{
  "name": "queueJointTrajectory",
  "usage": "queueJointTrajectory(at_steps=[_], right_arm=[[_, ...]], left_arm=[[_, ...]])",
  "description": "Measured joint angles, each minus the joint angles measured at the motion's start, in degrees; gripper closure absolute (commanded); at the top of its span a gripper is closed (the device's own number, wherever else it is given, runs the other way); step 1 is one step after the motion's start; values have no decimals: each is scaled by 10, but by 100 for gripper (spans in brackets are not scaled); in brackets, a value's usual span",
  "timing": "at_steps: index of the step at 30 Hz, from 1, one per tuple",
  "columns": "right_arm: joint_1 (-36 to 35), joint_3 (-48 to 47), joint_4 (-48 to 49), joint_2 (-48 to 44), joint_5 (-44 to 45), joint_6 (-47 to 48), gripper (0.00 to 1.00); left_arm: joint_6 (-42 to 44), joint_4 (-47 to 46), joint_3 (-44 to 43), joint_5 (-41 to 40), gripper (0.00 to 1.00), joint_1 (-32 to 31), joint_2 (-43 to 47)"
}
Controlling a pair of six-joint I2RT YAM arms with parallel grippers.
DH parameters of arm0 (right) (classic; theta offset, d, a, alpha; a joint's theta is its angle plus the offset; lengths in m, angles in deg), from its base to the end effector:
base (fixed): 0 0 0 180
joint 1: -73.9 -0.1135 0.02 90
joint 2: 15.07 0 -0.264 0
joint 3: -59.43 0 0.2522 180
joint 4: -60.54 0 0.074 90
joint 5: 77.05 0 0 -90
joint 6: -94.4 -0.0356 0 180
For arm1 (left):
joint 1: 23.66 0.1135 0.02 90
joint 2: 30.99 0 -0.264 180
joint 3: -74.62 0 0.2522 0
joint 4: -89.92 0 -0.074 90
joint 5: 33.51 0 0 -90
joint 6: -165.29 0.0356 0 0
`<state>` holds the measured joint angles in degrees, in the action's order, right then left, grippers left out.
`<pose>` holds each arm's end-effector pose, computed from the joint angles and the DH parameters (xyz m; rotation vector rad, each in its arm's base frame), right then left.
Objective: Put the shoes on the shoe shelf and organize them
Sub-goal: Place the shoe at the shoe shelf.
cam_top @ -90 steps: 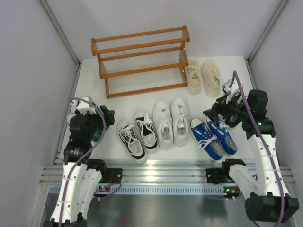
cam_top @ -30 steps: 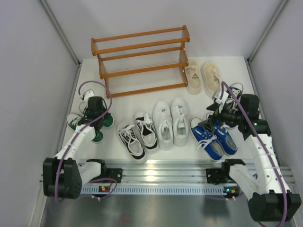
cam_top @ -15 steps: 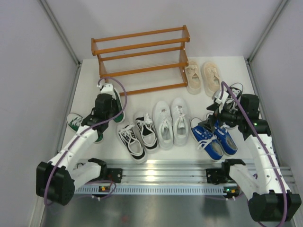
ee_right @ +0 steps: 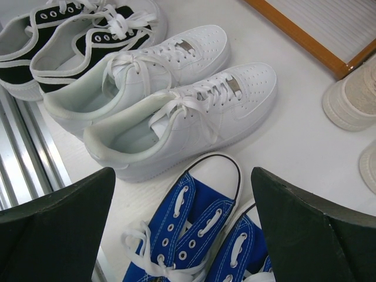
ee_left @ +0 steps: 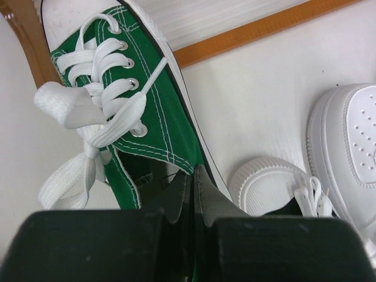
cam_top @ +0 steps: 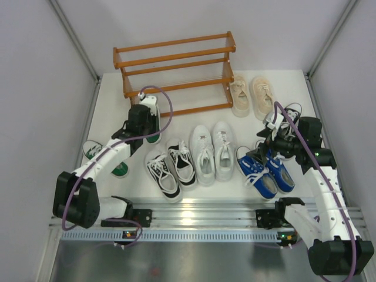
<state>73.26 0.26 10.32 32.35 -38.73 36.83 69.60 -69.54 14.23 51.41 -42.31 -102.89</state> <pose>0.1632 0.0298 0.2995 -1.0042 1.7612 0.6585 0.2643 -0.0859 0.2560 0.1885 2.1234 -0.1564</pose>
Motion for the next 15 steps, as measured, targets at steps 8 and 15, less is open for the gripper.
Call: queueJointTrajectory(at_steps=[8,15], right_arm=[[0,0,0,0,0,1,1],[0,0,0,0,0,4,1]], left_arm=[[47,-43,-82,17,100,0,-114],[72,-67,-153,27,100,0,-201]])
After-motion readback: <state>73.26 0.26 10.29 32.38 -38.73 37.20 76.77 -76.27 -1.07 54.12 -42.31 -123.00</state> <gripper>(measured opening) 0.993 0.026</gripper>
